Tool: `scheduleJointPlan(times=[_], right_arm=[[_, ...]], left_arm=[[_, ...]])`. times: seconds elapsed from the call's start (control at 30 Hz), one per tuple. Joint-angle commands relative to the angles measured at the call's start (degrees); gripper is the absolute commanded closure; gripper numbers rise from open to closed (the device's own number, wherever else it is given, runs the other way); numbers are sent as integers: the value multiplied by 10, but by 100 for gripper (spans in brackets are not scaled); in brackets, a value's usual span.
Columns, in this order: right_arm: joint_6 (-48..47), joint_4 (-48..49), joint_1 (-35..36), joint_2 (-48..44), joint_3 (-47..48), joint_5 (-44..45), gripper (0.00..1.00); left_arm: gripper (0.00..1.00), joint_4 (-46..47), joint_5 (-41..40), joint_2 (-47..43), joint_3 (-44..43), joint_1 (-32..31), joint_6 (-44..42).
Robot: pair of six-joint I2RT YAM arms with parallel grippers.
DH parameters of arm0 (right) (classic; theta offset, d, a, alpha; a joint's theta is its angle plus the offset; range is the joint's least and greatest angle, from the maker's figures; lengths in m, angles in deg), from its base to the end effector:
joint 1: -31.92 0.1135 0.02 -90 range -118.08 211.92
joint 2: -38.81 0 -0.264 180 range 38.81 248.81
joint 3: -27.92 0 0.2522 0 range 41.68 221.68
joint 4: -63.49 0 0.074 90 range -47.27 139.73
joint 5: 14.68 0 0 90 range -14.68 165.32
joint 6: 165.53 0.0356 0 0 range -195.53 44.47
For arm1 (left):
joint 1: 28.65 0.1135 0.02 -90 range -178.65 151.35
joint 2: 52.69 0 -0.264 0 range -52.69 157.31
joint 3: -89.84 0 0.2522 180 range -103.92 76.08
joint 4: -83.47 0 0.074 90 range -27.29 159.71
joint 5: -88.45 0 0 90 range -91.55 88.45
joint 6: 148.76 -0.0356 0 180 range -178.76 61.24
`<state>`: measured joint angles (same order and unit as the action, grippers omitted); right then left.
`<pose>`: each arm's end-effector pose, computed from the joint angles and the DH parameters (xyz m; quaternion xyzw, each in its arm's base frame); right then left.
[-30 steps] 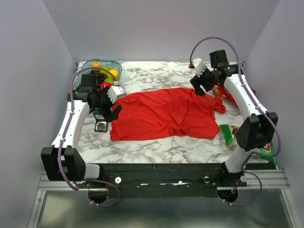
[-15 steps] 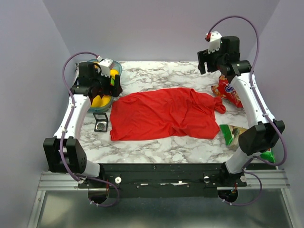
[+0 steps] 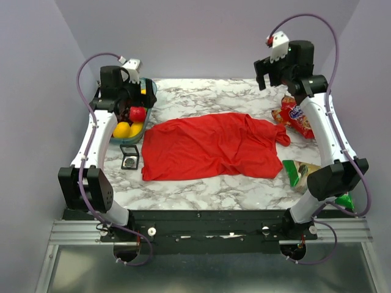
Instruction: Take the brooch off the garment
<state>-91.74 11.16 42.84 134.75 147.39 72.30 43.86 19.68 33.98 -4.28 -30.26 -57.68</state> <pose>0.3674 0.0728 0.4240 -0.2149 0.8333 -0.0008 0.5094 0.3450 -0.0226 0.3527 0.0931 0.8599 -0.1723 0.4714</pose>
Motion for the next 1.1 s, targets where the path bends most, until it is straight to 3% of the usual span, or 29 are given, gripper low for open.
scheduleJointPlan(times=[0.0,0.13,0.23,0.47,0.77,1.07], right_arm=[[-8,71,2,-19,52,22,0],[44,39,1,-10,52,-28,0],[68,66,2,-32,-31,-44,0],[74,73,2,-44,-55,-65,0],[129,89,1,-29,-42,-33,0],[101,118,1,-61,-99,26,0]], left_arm=[[1,15,-33,21,-89,-2,19],[1,19,-28,9,-61,-16,42],[1,38,-97,-5,2,-39,51],[1,82,-85,-48,85,-52,65],[1,118,-60,-44,89,-49,90],[1,120,-47,-1,41,-49,114]])
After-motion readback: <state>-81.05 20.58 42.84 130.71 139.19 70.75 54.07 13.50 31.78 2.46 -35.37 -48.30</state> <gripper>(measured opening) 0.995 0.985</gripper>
